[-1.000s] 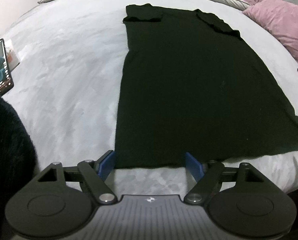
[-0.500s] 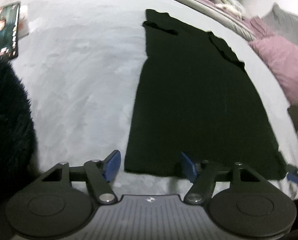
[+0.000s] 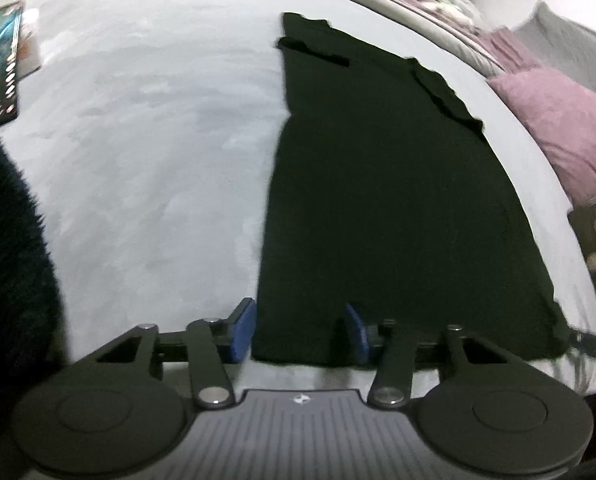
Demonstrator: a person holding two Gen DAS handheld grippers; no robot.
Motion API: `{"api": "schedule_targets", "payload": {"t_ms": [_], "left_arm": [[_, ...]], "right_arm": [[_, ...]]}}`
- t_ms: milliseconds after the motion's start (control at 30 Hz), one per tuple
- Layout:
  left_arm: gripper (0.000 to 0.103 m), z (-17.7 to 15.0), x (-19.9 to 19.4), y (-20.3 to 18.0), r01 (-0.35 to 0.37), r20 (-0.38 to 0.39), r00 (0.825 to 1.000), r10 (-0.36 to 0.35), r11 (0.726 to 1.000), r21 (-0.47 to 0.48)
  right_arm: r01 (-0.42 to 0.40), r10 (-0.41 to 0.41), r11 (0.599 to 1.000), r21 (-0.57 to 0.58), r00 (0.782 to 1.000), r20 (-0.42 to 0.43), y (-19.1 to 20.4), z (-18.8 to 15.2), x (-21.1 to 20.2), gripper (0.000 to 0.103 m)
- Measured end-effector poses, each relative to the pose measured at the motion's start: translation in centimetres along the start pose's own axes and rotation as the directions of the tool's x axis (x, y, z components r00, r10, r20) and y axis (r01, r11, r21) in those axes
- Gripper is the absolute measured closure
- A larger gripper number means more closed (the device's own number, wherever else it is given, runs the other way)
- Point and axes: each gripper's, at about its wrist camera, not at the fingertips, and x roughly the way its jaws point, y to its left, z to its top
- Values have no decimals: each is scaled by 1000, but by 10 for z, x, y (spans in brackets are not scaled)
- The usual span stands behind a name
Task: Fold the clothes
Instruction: 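Move both open grippers down to the hem of the black T-shirt, then close both grippers on the T-shirt hem and lift it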
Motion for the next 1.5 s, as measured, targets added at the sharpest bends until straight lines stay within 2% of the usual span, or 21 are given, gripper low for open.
{"api": "schedule_targets", "payload": {"t_ms": [100,167,267,300,333,400,600,900,967,1100,1167,1500], "left_arm": [[69,-2,1,-4,-7,-5,1000,8,999,34],[81,-2,0,-4,-2,-11,1000,2,999,37],[94,-3,0,-3,21,-24,1000,-20,999,37],[97,-3,-1,-3,29,-28,999,-28,999,38],[98,-4,-1,-3,39,-31,999,-38,999,35],[99,-4,-3,-2,64,-36,997,-63,998,21],[99,0,-9,7,181,-42,982,-185,980,-81],[99,15,-20,10,242,25,970,-241,957,-160],[99,22,-21,14,272,40,962,-270,942,-196],[99,36,-17,25,349,74,936,-343,892,-287],[99,47,-14,28,364,97,931,-352,876,-316],[99,95,19,36,359,190,932,-307,848,-390]], "right_arm": [[17,-18,999,-46,1000,-10,7,-2,3,44],[35,-37,996,-85,999,-15,13,-4,4,50],[81,-84,987,-140,996,-15,22,-7,5,68],[92,-96,983,-157,995,-15,25,-8,5,77],[83,-88,983,-163,996,-23,26,-9,4,88],[45,-53,986,-158,998,-42,28,-9,4,95],[-31,27,995,-95,998,-51,23,-8,-3,96],[-140,140,990,6,990,-4,13,13,-22,96],[-165,165,986,21,986,8,12,21,-25,96],[-210,208,976,53,978,32,11,38,-26,96],[-213,211,975,62,977,39,11,47,-22,96],[-202,194,975,95,977,89,12,95,12,96]]}}
